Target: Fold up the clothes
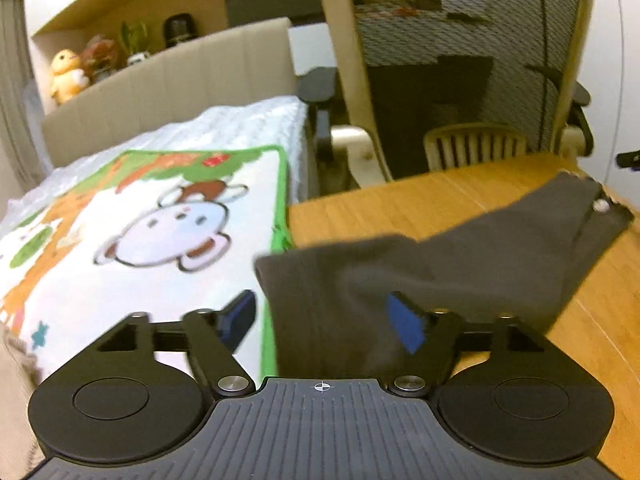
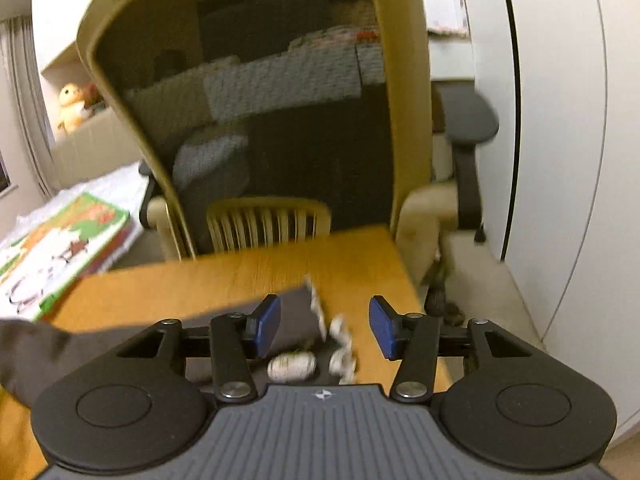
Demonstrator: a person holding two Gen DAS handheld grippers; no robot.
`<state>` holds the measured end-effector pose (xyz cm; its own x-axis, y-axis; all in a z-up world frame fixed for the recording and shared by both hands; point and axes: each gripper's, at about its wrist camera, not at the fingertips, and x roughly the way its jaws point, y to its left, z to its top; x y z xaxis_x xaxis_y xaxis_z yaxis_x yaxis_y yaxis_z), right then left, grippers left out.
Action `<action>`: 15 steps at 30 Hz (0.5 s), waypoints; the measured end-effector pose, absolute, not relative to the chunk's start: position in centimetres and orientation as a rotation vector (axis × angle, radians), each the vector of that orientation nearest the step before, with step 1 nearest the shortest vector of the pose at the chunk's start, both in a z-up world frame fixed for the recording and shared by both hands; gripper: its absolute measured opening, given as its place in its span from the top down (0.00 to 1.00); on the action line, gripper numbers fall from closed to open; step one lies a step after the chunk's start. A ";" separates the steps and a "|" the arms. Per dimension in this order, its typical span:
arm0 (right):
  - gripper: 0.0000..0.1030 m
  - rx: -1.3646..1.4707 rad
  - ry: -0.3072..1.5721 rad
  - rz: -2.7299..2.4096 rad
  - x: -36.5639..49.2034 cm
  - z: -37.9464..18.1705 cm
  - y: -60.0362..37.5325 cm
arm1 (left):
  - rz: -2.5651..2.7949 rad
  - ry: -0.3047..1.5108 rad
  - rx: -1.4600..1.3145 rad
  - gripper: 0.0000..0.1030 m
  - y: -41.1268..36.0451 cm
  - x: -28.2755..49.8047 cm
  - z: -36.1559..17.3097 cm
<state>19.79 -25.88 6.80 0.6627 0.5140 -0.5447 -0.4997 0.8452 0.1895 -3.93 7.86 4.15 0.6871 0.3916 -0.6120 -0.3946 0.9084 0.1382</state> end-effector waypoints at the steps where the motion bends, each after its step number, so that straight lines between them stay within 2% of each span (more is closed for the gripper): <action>1: 0.52 0.031 0.636 0.571 20.0 6.4 -25.5 | 0.443 0.695 -0.023 0.17 8.1 -3.8 3.7; 6: 0.51 0.039 0.657 0.537 22.3 4.6 -22.1 | 0.467 0.702 -0.176 0.19 10.3 -3.1 2.3; 8: 0.53 0.021 0.699 0.547 24.1 3.6 -21.0 | 0.469 0.691 -0.215 0.31 11.0 -2.7 2.2; 9: 0.70 0.014 0.726 0.566 24.7 3.2 -20.4 | 0.461 0.690 -0.222 0.55 11.2 -2.4 2.2; 10: 0.73 0.009 0.725 0.583 24.9 3.2 -20.0 | 0.453 0.691 -0.229 0.69 11.3 -2.1 2.3; 11: 0.85 0.008 0.721 0.601 24.9 3.5 -19.8 | 0.446 0.672 -0.222 0.70 11.1 -2.1 2.9; 15: 0.86 0.079 0.621 0.664 23.3 7.6 -22.1 | 0.411 0.567 -0.191 0.71 10.2 -2.3 5.8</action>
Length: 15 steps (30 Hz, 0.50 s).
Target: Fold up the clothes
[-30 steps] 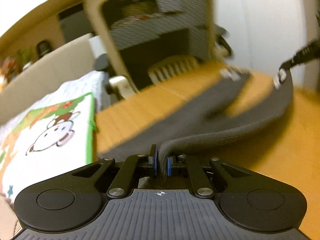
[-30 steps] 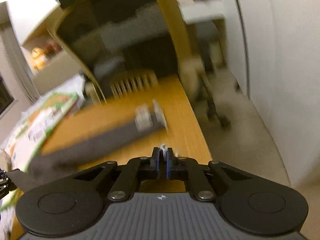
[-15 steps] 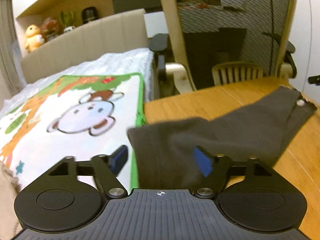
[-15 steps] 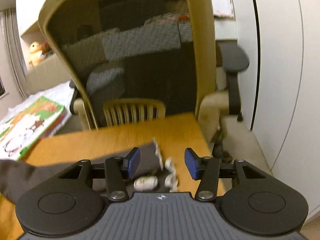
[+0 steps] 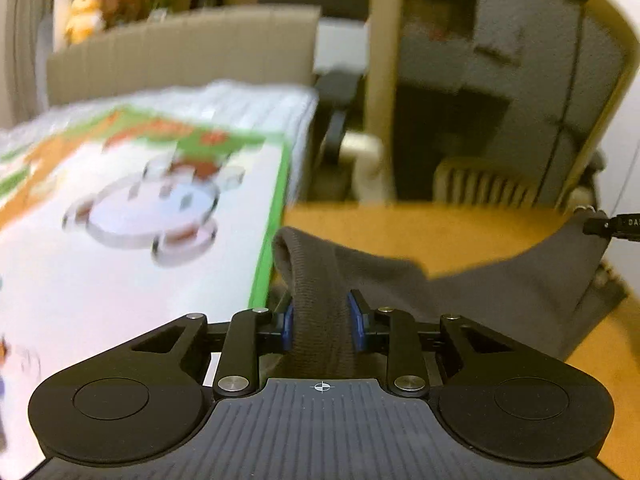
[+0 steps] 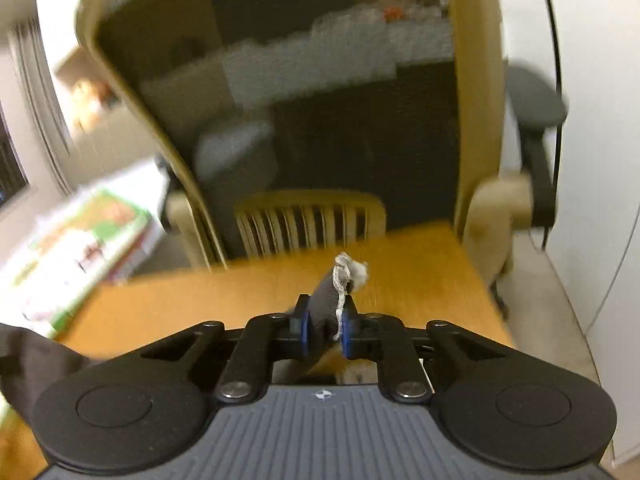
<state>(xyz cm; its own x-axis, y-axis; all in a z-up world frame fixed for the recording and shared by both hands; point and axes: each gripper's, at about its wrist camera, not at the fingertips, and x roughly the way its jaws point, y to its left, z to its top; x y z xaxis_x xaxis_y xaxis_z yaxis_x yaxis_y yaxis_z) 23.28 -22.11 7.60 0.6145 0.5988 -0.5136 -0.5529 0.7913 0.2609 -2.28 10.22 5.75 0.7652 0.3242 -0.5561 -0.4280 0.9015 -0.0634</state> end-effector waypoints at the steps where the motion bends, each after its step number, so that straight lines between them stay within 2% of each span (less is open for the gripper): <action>1: 0.86 0.085 0.603 0.665 22.9 8.3 -22.8 | 0.410 0.564 -0.184 0.70 10.2 -1.9 5.9; 4: 0.86 0.077 0.638 0.633 22.2 8.0 -24.6 | 0.429 0.614 -0.140 0.63 10.4 -0.5 4.5; 6: 0.83 0.044 0.707 0.595 22.1 5.9 -25.1 | 0.450 0.688 -0.094 0.63 10.5 0.5 2.3; 7: 0.81 0.030 0.745 0.574 22.1 4.7 -25.3 | 0.469 0.715 -0.072 0.59 10.6 0.5 1.4; 9: 0.66 0.046 0.755 0.547 22.1 3.3 -26.4 | 0.465 0.712 -0.084 0.57 10.6 -0.3 1.3; 10: 0.62 0.046 0.736 0.531 22.1 3.4 -26.9 | 0.479 0.701 -0.084 0.48 10.5 -0.7 1.9; 14: 0.55 0.055 0.610 0.497 21.6 5.8 -27.7 | 0.510 0.555 -0.077 0.31 9.5 -2.4 6.1; 15: 0.53 0.062 0.582 0.519 21.3 6.2 -27.4 | 0.481 0.539 -0.102 0.22 9.1 -2.3 6.3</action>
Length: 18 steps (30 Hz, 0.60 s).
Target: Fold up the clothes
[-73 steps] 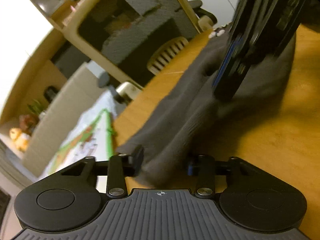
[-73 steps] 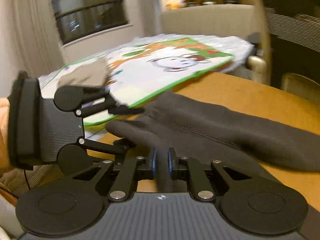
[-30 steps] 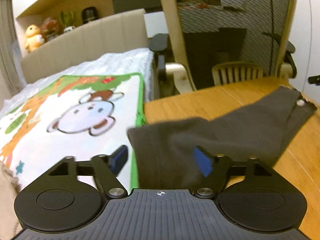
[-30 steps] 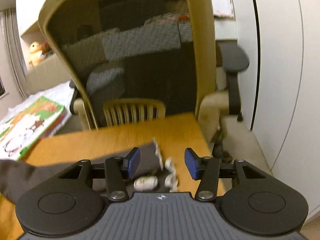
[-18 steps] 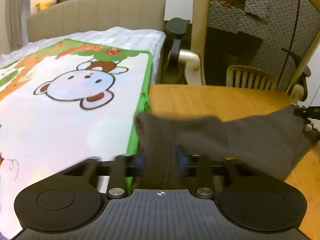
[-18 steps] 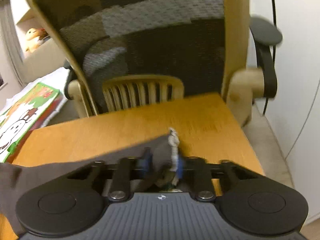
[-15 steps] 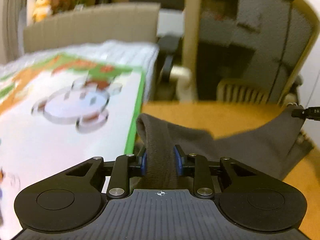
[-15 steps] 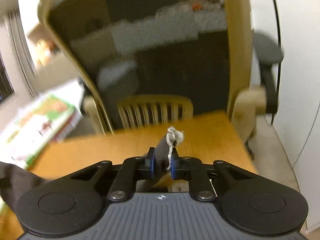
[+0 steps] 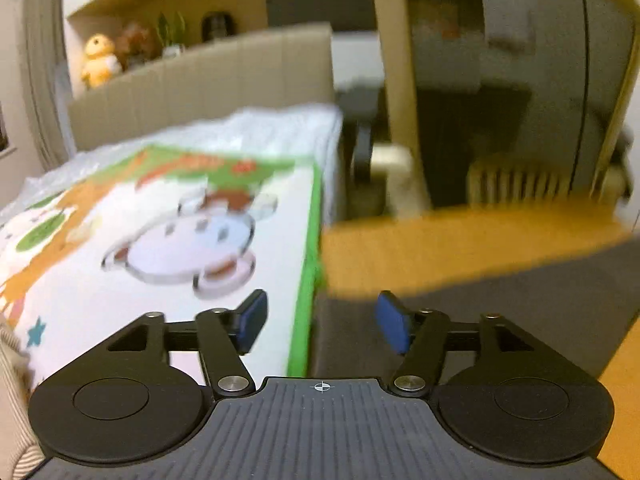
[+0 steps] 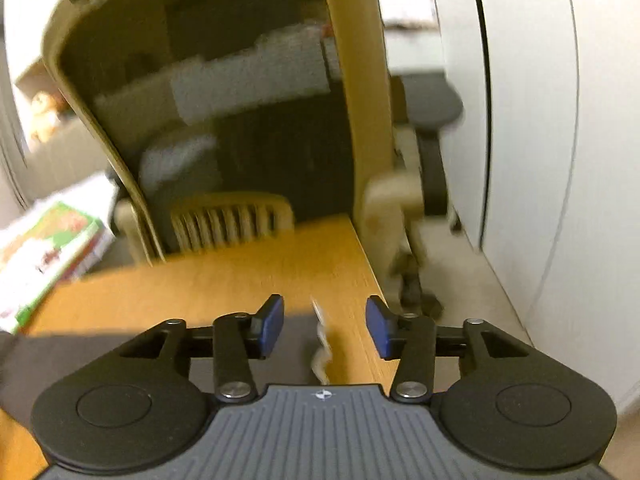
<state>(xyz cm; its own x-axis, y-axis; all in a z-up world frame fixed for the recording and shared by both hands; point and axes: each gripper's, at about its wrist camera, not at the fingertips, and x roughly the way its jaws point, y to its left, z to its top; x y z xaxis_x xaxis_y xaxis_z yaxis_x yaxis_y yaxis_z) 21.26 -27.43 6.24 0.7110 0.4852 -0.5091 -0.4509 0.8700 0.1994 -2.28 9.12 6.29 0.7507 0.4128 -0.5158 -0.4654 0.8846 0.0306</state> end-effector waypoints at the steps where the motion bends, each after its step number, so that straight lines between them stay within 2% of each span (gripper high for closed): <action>1: 0.50 0.069 0.561 0.544 20.9 6.5 -27.0 | 0.448 0.526 -0.128 0.14 8.7 -2.1 6.4; 3: 0.36 0.079 0.574 0.613 20.2 5.8 -25.6 | 0.384 0.501 -0.179 0.08 7.8 -1.7 6.6; 7: 0.24 0.090 0.666 0.700 19.5 2.7 -22.7 | 0.350 0.666 -0.251 0.08 6.1 0.8 1.6; 9: 0.08 0.031 0.631 0.708 18.3 1.7 -21.9 | 0.354 0.668 -0.248 0.05 5.2 0.5 -0.1; 10: 0.05 -0.021 0.635 0.717 17.8 1.6 -21.5 | 0.360 0.646 -0.201 0.04 4.4 0.2 -0.5; 13: 0.03 -0.068 0.664 0.715 17.0 1.4 -21.9 | 0.367 0.637 -0.208 0.00 3.2 -0.6 -0.5; 18: 0.03 -0.066 0.680 0.694 15.0 1.2 -24.0 | 0.352 0.642 -0.199 0.00 1.8 -1.9 -0.5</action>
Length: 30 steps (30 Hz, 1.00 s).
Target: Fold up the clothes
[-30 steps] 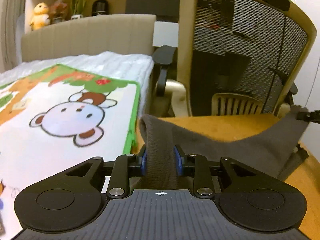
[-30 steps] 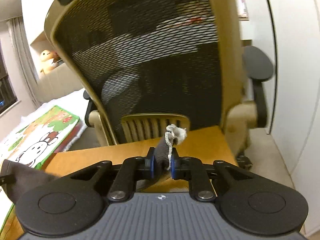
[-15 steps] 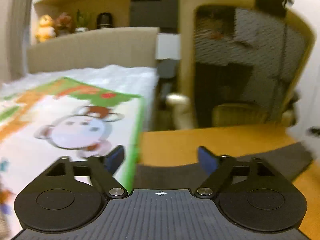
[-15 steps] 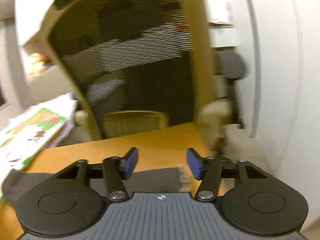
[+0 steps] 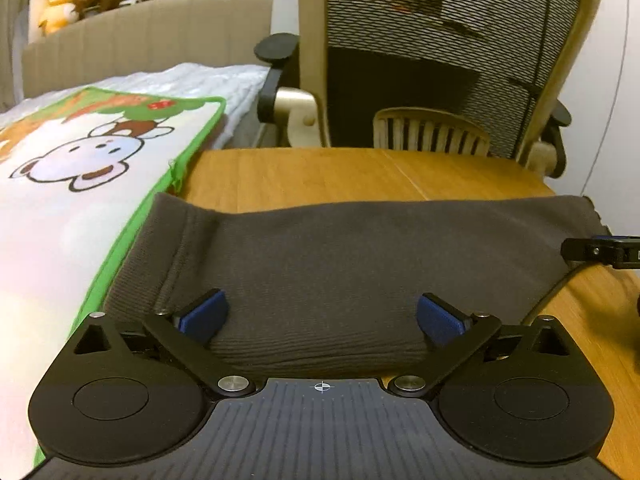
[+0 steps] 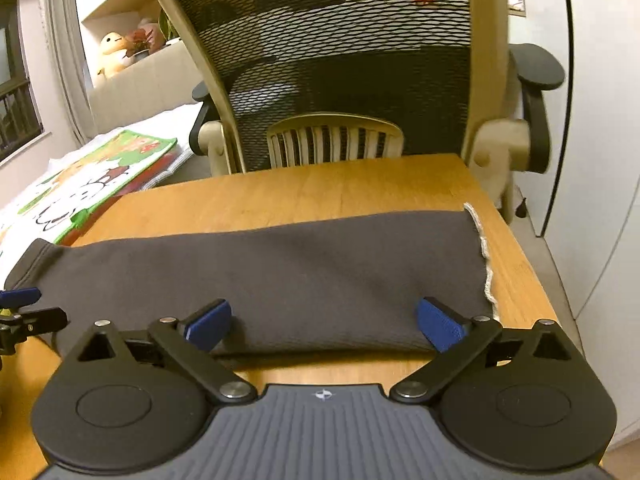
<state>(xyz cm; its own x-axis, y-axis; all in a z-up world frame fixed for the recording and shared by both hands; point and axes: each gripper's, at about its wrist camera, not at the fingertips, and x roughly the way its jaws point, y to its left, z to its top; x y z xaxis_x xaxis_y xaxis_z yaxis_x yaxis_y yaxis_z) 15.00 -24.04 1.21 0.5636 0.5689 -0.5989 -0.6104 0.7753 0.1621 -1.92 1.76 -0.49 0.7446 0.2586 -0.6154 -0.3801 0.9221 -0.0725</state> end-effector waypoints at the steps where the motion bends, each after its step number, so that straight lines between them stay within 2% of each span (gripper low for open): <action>1: 0.03 -0.067 0.684 0.691 14.7 1.4 -24.2 | 0.351 0.644 -0.194 0.00 1.4 -2.2 -0.6; 10: 0.01 0.000 0.715 0.624 11.2 1.4 -28.0 | 0.323 0.634 -0.199 0.00 -1.1 -5.4 -0.7; 19: 0.01 -0.048 0.545 0.648 13.5 4.6 -23.1 | 0.332 0.636 -0.178 0.00 -2.0 -6.1 -0.8; 23: 0.00 -0.056 0.688 0.649 15.9 2.5 -20.9 | 0.330 0.639 -0.170 0.00 -2.1 -6.5 -0.8; 30: 0.00 -0.138 0.688 0.683 10.9 1.8 -23.4 | 0.307 0.623 -0.196 0.00 -1.8 -8.1 -0.8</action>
